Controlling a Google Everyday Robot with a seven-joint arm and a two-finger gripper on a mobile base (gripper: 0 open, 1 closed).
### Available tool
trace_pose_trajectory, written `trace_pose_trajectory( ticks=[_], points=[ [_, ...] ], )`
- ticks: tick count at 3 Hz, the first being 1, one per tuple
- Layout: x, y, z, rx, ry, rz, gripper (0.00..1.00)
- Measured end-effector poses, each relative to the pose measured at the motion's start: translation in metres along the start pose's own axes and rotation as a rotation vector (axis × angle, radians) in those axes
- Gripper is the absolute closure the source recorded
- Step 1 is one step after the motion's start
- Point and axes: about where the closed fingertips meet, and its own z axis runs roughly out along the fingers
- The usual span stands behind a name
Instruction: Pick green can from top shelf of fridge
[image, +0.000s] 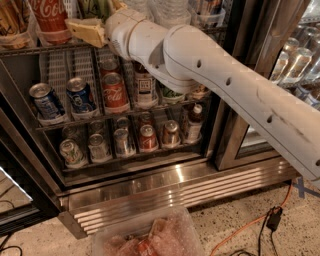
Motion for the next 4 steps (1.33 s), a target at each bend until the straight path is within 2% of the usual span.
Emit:
trace_pose_trajectory(
  ticks=[1, 2, 4],
  points=[
    [0.0008, -0.0006, -0.0008, -0.002, 0.002, 0.002, 0.65],
    [-0.0013, -0.0027, -0.0003, -0.002, 0.003, 0.005, 0.84],
    [0.0003, -0.0040, 0.0012, -0.001, 0.007, 0.011, 0.75]
  ],
)
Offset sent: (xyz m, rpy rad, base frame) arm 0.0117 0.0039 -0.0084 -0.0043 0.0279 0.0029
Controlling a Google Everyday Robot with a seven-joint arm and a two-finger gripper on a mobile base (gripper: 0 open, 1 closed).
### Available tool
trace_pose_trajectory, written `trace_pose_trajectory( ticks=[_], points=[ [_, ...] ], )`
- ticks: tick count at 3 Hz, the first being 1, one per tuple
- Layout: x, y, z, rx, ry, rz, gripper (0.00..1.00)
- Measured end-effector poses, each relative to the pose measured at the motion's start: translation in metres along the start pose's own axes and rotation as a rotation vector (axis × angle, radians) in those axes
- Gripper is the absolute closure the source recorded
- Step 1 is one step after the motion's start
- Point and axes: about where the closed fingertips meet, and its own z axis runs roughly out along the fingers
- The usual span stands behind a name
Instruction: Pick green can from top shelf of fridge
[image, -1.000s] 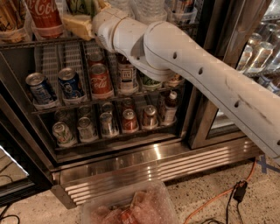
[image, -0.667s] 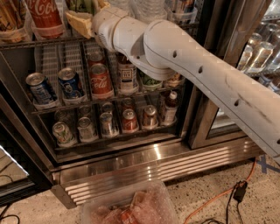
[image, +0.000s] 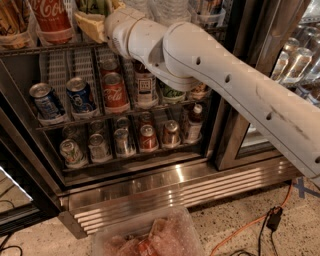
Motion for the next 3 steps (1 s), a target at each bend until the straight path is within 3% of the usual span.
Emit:
trace_pose_trajectory(
  ticks=[1, 3],
  points=[
    [0.0017, 0.0020, 0.0033, -0.011, 0.004, -0.008, 0.99],
    [-0.0043, 0.0044, 0.0035, -0.032, -0.007, -0.025, 1.00]
  ],
)
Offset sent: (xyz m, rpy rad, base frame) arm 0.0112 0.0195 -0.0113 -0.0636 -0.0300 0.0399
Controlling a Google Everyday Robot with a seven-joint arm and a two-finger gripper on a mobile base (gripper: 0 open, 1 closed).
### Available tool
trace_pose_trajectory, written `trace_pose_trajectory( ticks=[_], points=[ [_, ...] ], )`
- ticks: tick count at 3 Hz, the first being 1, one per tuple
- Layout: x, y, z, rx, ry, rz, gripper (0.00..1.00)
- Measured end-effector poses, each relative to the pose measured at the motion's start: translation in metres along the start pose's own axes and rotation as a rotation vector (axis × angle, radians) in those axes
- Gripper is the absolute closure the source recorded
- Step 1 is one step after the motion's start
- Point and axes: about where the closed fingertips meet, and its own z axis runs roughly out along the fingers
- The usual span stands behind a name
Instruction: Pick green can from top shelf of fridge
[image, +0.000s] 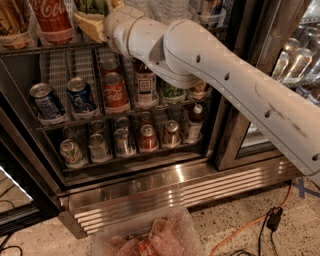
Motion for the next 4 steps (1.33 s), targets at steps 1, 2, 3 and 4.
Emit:
trace_pose_trajectory(
  ticks=[1, 2, 3, 4],
  points=[
    [-0.012, 0.007, 0.006, -0.050, -0.027, -0.042, 1.00],
    [-0.019, 0.012, 0.006, -0.093, -0.039, -0.074, 1.00],
    [-0.027, 0.017, 0.003, -0.124, -0.052, -0.099, 1.00],
    [-0.034, 0.025, -0.011, -0.160, -0.036, -0.125, 1.00]
  ],
)
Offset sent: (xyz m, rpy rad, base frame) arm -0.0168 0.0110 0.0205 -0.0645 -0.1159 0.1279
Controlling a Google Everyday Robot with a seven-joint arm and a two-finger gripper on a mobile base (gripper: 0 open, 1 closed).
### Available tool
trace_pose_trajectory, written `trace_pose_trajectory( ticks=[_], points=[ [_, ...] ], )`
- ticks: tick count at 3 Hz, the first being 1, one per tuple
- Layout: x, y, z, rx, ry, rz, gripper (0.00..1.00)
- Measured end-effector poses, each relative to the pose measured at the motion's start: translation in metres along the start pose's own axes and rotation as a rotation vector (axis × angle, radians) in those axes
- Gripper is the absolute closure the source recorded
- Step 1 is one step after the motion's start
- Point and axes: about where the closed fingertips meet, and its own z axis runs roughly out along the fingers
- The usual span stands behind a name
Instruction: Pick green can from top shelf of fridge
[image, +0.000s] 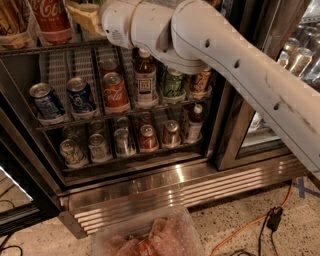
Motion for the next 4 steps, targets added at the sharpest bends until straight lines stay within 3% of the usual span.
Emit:
trace_pose_trajectory(
  ticks=[2, 4],
  points=[
    [-0.012, 0.002, -0.020, -0.058, 0.051, -0.060, 1.00],
    [-0.006, 0.003, -0.028, -0.181, 0.090, -0.059, 1.00]
  ],
)
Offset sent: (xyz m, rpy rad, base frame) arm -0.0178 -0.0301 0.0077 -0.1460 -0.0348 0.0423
